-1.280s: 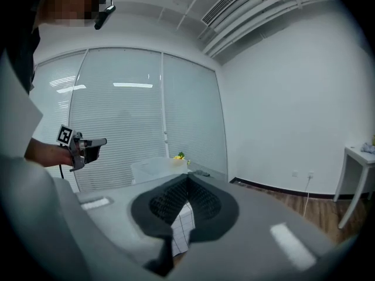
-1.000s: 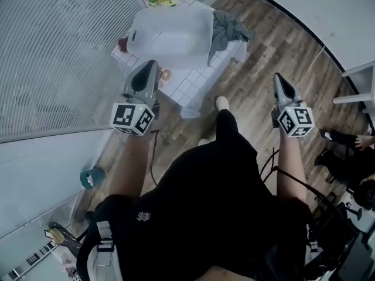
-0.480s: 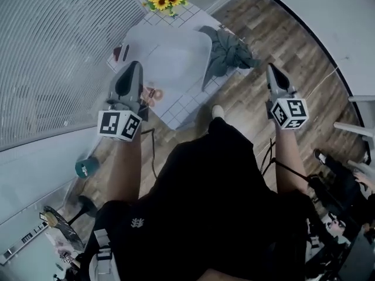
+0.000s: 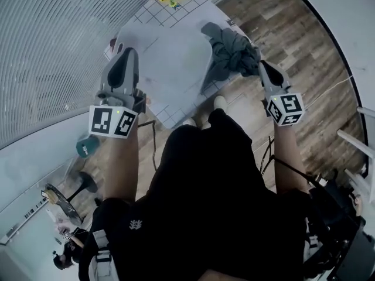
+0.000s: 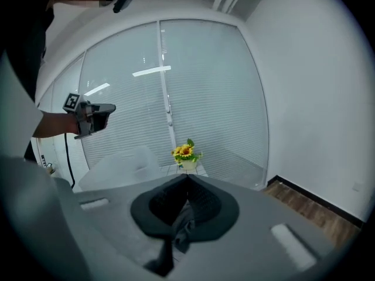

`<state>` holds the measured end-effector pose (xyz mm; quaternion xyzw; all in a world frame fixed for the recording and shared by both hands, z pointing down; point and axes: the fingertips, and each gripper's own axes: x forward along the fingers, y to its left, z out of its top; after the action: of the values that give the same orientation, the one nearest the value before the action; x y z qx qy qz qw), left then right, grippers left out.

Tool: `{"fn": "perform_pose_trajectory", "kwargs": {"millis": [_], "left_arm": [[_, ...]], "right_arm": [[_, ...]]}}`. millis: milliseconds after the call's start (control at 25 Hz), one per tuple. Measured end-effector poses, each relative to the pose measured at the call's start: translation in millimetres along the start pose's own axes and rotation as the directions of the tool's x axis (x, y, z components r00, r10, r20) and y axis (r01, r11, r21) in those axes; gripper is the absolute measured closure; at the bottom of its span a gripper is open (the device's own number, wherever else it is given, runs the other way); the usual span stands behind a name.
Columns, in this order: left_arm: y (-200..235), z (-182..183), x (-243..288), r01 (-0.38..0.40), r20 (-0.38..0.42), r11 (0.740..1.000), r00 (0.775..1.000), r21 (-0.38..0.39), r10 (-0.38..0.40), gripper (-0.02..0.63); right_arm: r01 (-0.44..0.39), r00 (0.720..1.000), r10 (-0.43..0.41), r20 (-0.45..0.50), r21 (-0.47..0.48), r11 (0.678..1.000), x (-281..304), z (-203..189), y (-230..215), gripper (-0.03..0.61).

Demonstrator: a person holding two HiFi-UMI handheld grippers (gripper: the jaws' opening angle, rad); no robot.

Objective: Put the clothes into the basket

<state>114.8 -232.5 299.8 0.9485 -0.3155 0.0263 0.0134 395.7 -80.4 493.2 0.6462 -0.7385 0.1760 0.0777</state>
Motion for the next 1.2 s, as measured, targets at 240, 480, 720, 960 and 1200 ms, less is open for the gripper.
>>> {"fn": "perform_pose_trajectory", "kwargs": {"millis": [240,480,720,960,1200], "left_arm": [[1,-28,21,0.046,-0.030,0.999,0.999,0.000,-0.046,0.607],[5,-55,42,0.105,-0.046,0.994,0.993,-0.004,-0.105,0.607],[3,-79,63,0.139,-0.087,0.990,0.987,-0.003,-0.138,0.607],[9,-93,70,0.136,-0.134,0.990,0.982,0.031,-0.131,0.607],[8,-100,76,0.142,-0.163,0.989,0.978,0.051,-0.132,0.607]], "right_arm": [[0.000,0.999,-0.001,-0.034,-0.040,0.999,23,-16,6,0.525],[0.034,0.991,-0.049,-0.123,-0.128,0.991,36,-49,4,0.447],[-0.006,0.971,-0.034,-0.236,-0.165,0.986,56,-104,2,0.265],[0.007,0.959,-0.053,-0.279,-0.165,0.986,68,-135,-7,0.166],[-0.040,0.945,-0.029,-0.327,-0.203,0.978,84,-153,-10,0.164]]}}
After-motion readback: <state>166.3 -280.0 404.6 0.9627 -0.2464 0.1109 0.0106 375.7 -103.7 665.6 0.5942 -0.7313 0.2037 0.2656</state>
